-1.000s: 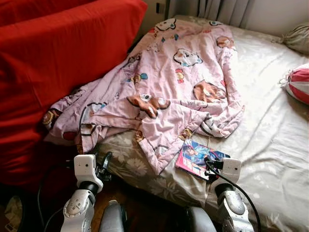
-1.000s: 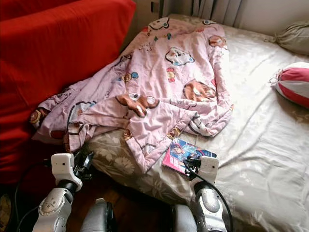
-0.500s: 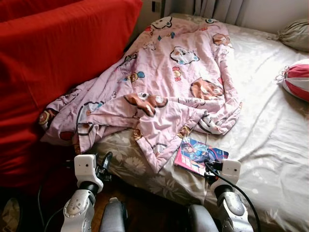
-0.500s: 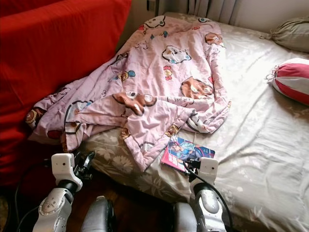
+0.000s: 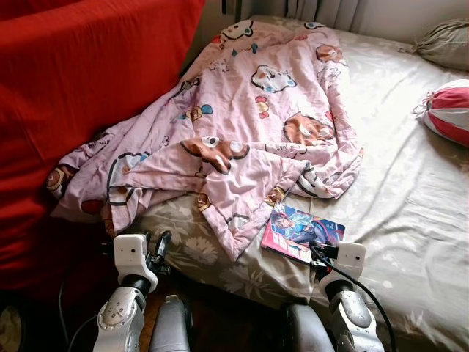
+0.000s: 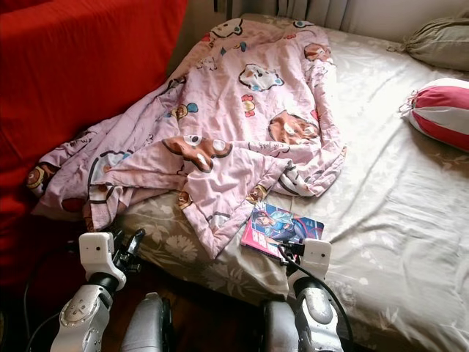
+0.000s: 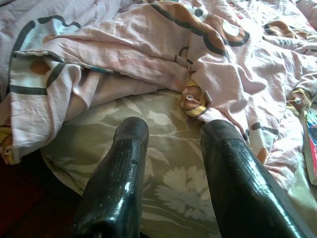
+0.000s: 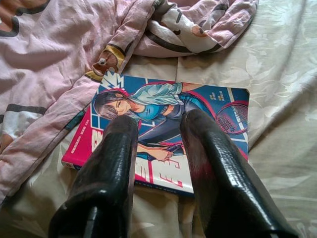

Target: Clean up the room

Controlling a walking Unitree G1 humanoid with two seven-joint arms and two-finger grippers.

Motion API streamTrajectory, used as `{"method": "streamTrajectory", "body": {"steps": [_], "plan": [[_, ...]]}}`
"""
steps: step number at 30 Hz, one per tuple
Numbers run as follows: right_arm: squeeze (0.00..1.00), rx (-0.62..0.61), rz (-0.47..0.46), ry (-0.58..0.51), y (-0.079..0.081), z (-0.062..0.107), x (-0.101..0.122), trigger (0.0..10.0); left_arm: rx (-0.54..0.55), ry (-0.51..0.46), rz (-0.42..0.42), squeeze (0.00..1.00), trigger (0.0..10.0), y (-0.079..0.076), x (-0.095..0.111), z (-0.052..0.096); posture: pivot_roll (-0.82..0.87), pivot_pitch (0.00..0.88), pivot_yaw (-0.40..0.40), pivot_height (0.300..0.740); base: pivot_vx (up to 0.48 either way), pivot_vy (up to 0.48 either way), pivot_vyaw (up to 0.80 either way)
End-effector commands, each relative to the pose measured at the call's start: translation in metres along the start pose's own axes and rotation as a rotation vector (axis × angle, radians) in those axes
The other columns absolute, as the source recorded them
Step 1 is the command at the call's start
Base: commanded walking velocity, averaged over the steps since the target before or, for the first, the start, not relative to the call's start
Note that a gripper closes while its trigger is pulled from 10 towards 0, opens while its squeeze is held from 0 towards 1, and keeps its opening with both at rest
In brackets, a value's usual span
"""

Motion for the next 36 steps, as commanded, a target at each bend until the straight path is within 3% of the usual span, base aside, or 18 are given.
{"method": "streamTrajectory", "body": {"steps": [1, 6, 10, 36], "plan": [[0.0, -0.013, -0.002, 0.045, -0.005, 0.006, -0.013, 10.0, -0.013, 0.013, 0.002, 0.0, 10.0, -0.003, -0.003, 0.003, 0.06, 0.221, -0.03, 0.62, 0.0, 0.0, 0.0], [0.0, -0.031, 0.013, 0.076, -0.009, 0.008, -0.021, 10.0, -0.019, 0.019, 0.001, 0.0, 10.0, -0.004, -0.004, 0.003, 0.06, 0.222, -0.027, 0.62, 0.0, 0.0, 0.0], [0.0, -0.033, 0.005, 0.073, -0.009, 0.009, -0.022, 10.0, -0.024, 0.021, 0.001, 0.0, 10.0, -0.005, -0.005, 0.004, 0.06, 0.223, -0.027, 0.595, 0.0, 0.0, 0.0], [0.0, -0.001, 0.005, 0.095, -0.005, 0.011, -0.029, 10.0, -0.04, 0.021, -0.004, 0.0, 10.0, -0.01, -0.004, 0.004, 0.07, 0.225, -0.024, 0.595, 0.0, 0.0, 0.0]]}}
Point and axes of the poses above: a point about 5 cm out from each wrist's last joint towards the gripper, its own z axis pointing back from the gripper into the wrist, its own x axis along the axis of the wrist's last joint, y = z × x, the point moved 6 cm from there along -z, pointing out of the wrist towards the gripper, and after that the axes turned 13 degrees about -z, right-handed, at the moved point
